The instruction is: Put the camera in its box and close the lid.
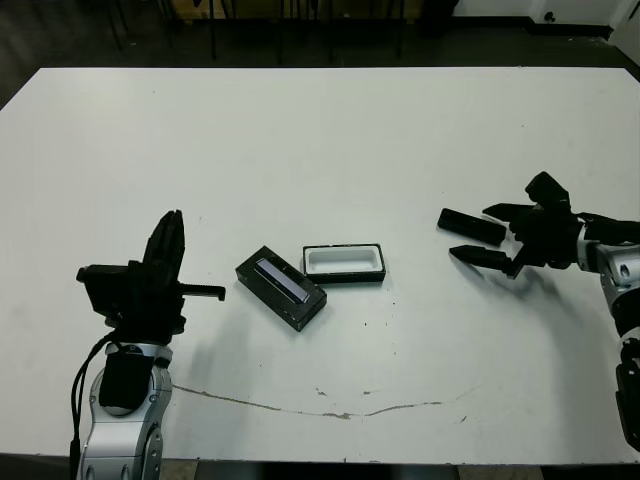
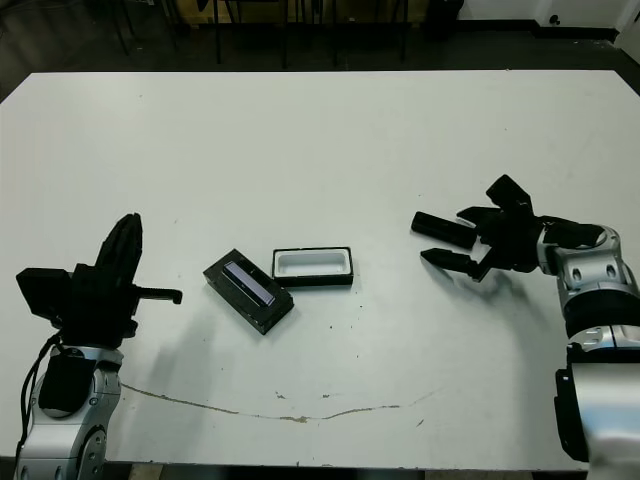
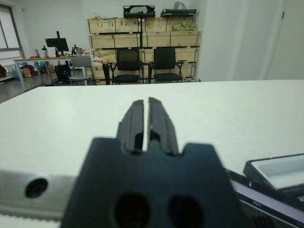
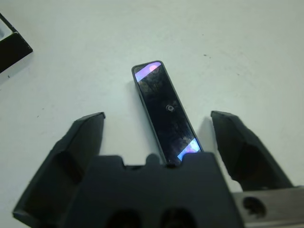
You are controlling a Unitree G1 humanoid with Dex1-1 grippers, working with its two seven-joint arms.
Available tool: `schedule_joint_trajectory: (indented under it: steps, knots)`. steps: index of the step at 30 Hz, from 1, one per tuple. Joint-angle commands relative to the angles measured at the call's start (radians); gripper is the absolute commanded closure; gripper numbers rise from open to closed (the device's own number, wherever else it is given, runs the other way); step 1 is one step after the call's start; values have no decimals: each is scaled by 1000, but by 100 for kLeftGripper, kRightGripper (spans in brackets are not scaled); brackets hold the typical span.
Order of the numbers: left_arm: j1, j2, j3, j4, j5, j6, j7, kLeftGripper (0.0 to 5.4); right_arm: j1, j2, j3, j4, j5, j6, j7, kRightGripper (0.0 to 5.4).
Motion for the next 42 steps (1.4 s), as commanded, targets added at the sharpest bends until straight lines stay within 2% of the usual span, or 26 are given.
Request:
schedule_joint_trajectory:
  steps: [1,5,9,12,14,21,24,28,33,37,42]
  knots:
    - [26,19,1,8,5,4,-6,540,69,21,7,-14,-11,25,-31,99]
    - [29,19,-1,3,14,8,-1,540,86,31,-2,-10,4,5,-36,170]
    - [31,18,0,-3,17,14,1,540,102,30,16,-8,-16,-90,-56,236]
    - [30,21,1,-4,16,15,-2,540,96,28,29,-6,-14,-65,-42,289]
    - [30,20,1,-4,15,16,-2,540,93,25,38,-22,-12,-18,-32,324]
    - [23,17,2,1,10,11,-2,540,103,-2,76,-91,-18,11,25,439]
    - [22,20,2,-1,10,12,-4,540,105,-6,76,-107,-7,23,51,447]
    - [18,19,1,4,15,7,-1,540,114,-11,68,-170,5,78,49,447]
    - [19,18,0,-3,13,17,-1,540,121,3,0,-237,91,114,51,447]
    - [17,21,-1,-3,12,14,-3,540,108,14,-54,-376,160,117,39,449]
    - [13,19,-9,-2,11,18,-3,540,64,24,-80,-521,228,174,31,449]
